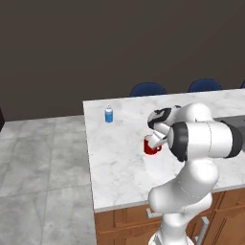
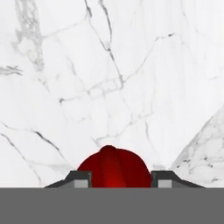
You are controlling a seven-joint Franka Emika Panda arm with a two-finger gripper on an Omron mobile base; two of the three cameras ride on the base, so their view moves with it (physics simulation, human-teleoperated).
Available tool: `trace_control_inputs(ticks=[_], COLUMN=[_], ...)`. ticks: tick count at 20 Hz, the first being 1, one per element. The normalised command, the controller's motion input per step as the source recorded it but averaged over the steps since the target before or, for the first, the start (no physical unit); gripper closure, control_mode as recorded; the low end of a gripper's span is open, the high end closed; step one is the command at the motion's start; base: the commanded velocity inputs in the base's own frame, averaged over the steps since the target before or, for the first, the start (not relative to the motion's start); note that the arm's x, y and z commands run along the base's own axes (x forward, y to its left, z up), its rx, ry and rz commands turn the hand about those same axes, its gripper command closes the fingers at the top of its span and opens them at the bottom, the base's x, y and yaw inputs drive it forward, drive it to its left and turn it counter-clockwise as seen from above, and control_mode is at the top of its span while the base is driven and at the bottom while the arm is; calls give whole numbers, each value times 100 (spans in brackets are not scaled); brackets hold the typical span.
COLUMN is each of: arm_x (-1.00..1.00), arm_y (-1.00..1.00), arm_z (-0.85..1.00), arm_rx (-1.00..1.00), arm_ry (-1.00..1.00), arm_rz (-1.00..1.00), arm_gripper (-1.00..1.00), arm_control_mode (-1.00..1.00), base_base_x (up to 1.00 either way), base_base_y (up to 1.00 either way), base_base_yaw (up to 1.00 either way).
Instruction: Move the mug from next to the sink to the open cabinet. Then, move the bowl with the mango to the fridge to clear the area for faucet cleaning.
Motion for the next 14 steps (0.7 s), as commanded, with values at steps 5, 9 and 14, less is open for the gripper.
trace_control_inputs(ticks=[5,9,14], arm_x=[-33,-53,-77], arm_y=[0,0,0], arm_z=[32,69,83], arm_rx=[0,0,0], arm_ry=[-4,-8,-17], arm_rz=[-2,-10,-14], arm_gripper=[100,100,100], arm_control_mode=[-100,-100,-100], base_base_x=[0,0,0], base_base_y=[0,0,0], base_base_yaw=[0,0,0])
